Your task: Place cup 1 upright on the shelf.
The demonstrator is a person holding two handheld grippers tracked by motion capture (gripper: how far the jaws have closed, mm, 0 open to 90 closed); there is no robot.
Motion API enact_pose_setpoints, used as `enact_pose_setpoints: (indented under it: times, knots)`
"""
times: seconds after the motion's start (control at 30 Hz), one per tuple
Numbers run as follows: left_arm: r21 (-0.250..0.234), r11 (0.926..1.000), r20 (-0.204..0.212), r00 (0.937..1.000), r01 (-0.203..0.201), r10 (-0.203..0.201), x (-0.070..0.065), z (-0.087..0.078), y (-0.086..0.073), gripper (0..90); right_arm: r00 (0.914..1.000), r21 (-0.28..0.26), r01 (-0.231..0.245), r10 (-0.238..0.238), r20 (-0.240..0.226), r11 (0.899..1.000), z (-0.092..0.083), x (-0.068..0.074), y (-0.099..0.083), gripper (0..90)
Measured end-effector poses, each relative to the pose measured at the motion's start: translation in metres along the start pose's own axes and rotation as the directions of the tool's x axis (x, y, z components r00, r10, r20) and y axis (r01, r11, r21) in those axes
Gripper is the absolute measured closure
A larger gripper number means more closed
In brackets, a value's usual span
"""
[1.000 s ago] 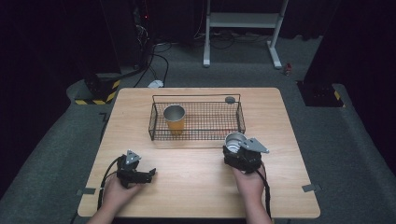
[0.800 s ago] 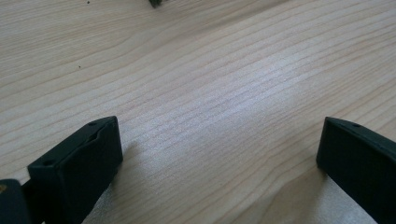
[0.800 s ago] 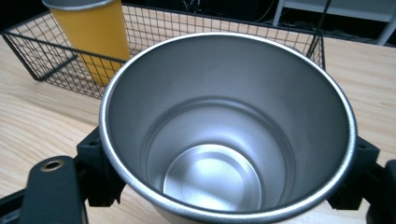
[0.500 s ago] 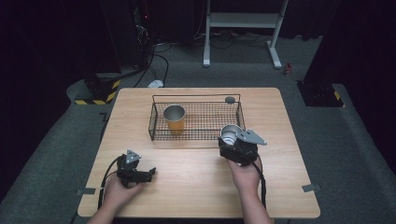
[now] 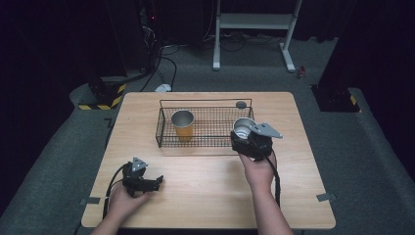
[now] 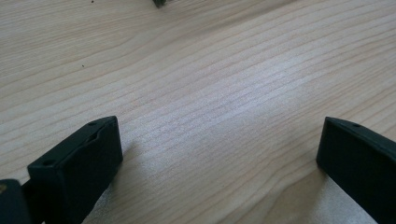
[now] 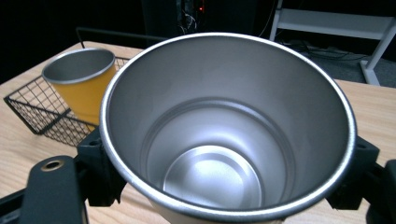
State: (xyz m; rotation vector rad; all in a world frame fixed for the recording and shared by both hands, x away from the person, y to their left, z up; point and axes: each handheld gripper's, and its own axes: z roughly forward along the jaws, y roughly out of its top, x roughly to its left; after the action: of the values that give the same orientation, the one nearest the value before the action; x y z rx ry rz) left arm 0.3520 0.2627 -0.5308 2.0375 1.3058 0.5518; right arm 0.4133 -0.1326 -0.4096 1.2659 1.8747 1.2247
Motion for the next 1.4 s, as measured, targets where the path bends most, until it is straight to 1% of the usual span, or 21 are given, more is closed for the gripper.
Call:
enact_pose_setpoints:
  times: [0.1, 0.17, 0.3, 0.4, 0.5, 0.67, 0.73, 0.77, 0.83, 0.87, 0.93, 1.0, 1.07, 1.1, 1.17, 1.2, 1.27, 1.33, 1.4]
  knots:
    - [0.000, 1.0000, 0.000, 1.0000, 0.000, 0.000, 0.000, 0.000, 0.000, 0.7, 0.9999, 0.005, 0.010, -0.010, -0.001, 1.000, 0.002, 0.003, 0.008, 18.4]
    - [0.000, 1.0000, 0.000, 1.0000, 0.000, 0.000, 0.000, 0.000, 0.000, 0.7, 0.9998, -0.004, 0.020, -0.020, 0.000, 1.000, 0.002, 0.004, 0.013, 18.4]
    - [0.000, 1.0000, -0.002, 1.0000, 0.002, -0.002, 0.000, 0.000, 0.000, 0.7, 0.9998, -0.016, 0.020, -0.020, 0.008, 1.000, 0.005, 0.004, 0.021, 18.4]
    - [0.000, 1.0000, -0.002, 1.0000, 0.002, -0.002, 0.000, 0.000, 0.000, 0.7, 0.9997, -0.012, 0.020, -0.020, 0.015, 1.000, 0.010, 0.004, 0.025, 18.4]
    - [0.000, 1.0000, -0.002, 1.0000, 0.002, -0.002, 0.000, 0.000, 0.000, 0.7, 0.9994, -0.007, 0.022, -0.021, 0.026, 1.000, 0.017, 0.004, 0.029, 18.4]
    - [0.000, 1.0000, -0.002, 1.0000, 0.002, -0.002, 0.000, 0.000, 0.000, 0.7, 0.9989, 0.016, 0.032, -0.033, 0.035, 0.999, 0.031, 0.006, 0.036, 18.4]
    - [0.000, 1.0000, -0.002, 1.0000, 0.002, -0.002, 0.000, 0.000, 0.000, 0.7, 0.9990, 0.011, 0.030, -0.031, 0.034, 0.999, 0.036, 0.006, 0.037, 18.4]
    - [0.000, 1.0000, -0.001, 1.0000, 0.002, -0.002, 0.000, 0.000, 0.000, 0.7, 0.9987, 0.021, 0.035, -0.035, 0.036, 0.999, 0.040, 0.007, 0.038, 18.4]
    - [0.000, 1.0000, -0.002, 1.0000, 0.003, -0.003, 0.000, 0.000, 0.000, 0.7, 0.9987, 0.034, 0.028, -0.029, 0.041, 0.999, 0.047, 0.008, 0.039, 18.4]
    - [0.000, 1.0000, -0.002, 1.0000, 0.003, -0.003, 0.000, 0.000, 0.000, 0.7, 0.9987, 0.034, 0.028, -0.029, 0.041, 0.999, 0.047, 0.008, 0.039, 18.4]
    - [0.000, 1.0000, -0.002, 1.0000, 0.002, -0.002, 0.000, 0.000, 0.000, 0.7, 0.9986, 0.044, 0.033, -0.035, 0.039, 0.998, 0.053, 0.008, 0.040, 18.4]
    - [0.000, 1.0000, -0.001, 1.0000, 0.003, -0.003, 0.000, 0.000, 0.000, 0.7, 0.9990, 0.054, 0.016, -0.018, 0.041, 0.998, 0.058, 0.008, 0.042, 18.4]
    - [0.000, 1.0000, -0.002, 1.0000, 0.002, -0.002, 0.000, 0.000, 0.000, 0.7, 0.9996, 0.044, 0.003, -0.004, 0.029, 0.999, 0.060, 0.009, 0.043, 18.4]
    - [0.000, 1.0000, -0.002, 1.0000, 0.002, -0.002, 0.000, 0.000, 0.000, 0.7, 0.9996, 0.049, -0.001, -0.001, 0.028, 0.999, 0.062, 0.009, 0.045, 18.4]
    - [0.000, 1.0000, -0.002, 1.0000, 0.002, -0.002, 0.000, 0.000, 0.000, 0.7, 0.9994, 0.052, 0.002, -0.004, 0.034, 0.999, 0.065, 0.011, 0.049, 18.4]
    - [0.001, 1.0000, -0.002, 1.0000, 0.002, -0.002, 0.000, 0.000, 0.000, 0.7, 0.9991, 0.057, 0.011, -0.013, 0.040, 0.998, 0.069, 0.012, 0.052, 18.4]
    - [0.000, 1.0000, -0.002, 1.0000, 0.003, -0.003, 0.000, 0.000, 0.000, 0.7, 0.9990, 0.053, 0.005, -0.007, 0.045, 0.999, 0.072, 0.011, 0.054, 18.4]
    - [0.000, 1.0000, -0.001, 1.0000, 0.003, -0.003, 0.000, 0.000, 0.000, 0.7, 0.9987, 0.073, 0.004, -0.008, 0.051, 0.997, 0.078, 0.011, 0.055, 18.4]
    - [0.000, 1.0000, -0.001, 1.0000, 0.003, -0.003, 0.000, 0.000, 0.000, 0.7, 0.9979, 0.091, 0.014, -0.019, 0.061, 0.996, 0.084, 0.012, 0.055, 18.4]
